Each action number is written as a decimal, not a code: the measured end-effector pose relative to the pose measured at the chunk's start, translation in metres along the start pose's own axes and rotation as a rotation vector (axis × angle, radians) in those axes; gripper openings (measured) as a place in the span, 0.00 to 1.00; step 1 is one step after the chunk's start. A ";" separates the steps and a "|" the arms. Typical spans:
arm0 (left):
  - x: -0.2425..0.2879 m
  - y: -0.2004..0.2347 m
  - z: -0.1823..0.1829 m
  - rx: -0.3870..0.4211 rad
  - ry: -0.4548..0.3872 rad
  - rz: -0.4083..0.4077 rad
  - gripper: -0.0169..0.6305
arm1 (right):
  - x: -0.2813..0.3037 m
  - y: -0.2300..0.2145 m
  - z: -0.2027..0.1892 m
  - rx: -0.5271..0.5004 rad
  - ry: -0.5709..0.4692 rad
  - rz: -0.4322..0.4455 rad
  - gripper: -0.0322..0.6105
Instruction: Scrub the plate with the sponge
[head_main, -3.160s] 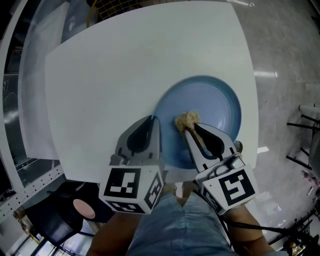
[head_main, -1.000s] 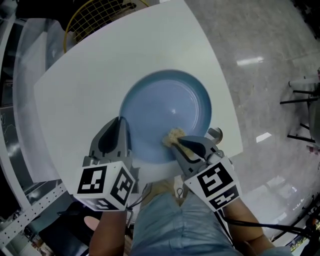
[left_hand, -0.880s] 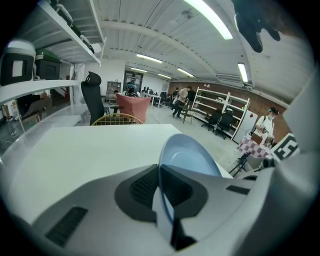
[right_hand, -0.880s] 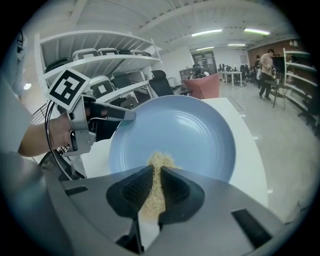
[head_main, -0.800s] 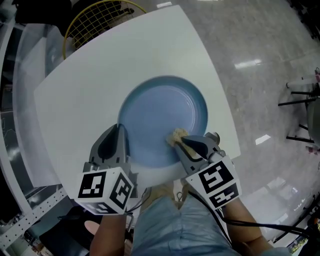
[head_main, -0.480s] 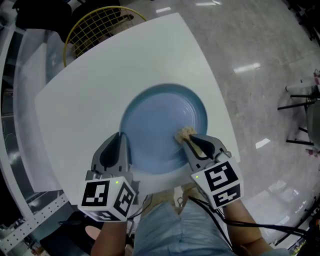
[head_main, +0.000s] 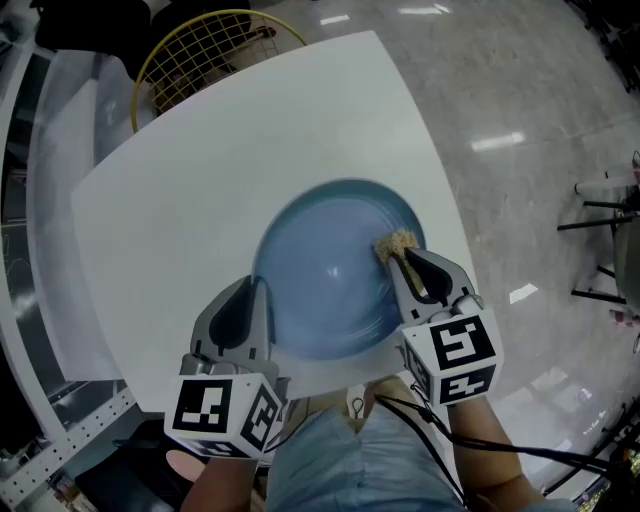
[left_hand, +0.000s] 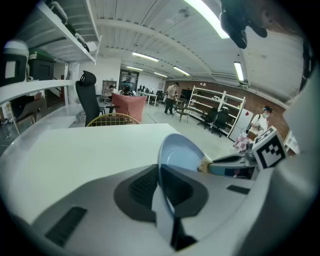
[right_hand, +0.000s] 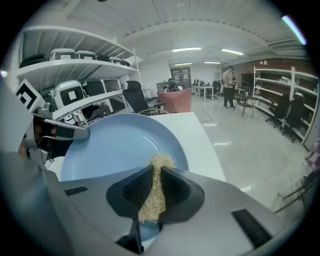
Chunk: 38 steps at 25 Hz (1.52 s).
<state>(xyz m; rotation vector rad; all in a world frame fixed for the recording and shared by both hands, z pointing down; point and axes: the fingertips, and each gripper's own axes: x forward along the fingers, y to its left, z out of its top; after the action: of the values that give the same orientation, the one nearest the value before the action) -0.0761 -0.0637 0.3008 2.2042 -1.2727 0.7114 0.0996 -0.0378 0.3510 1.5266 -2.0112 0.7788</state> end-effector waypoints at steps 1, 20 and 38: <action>0.000 0.000 0.000 -0.003 0.001 -0.003 0.06 | 0.002 -0.003 0.003 0.000 -0.006 -0.008 0.14; 0.011 -0.005 0.009 -0.045 0.004 -0.026 0.07 | 0.045 0.012 0.077 -0.121 -0.103 0.019 0.14; 0.007 0.013 0.012 -0.066 -0.013 -0.004 0.07 | 0.039 0.112 0.094 -0.284 -0.187 0.260 0.14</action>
<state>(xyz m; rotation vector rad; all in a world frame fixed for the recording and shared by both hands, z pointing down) -0.0825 -0.0817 0.2989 2.1604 -1.2799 0.6454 -0.0231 -0.1067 0.2947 1.2306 -2.3743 0.4304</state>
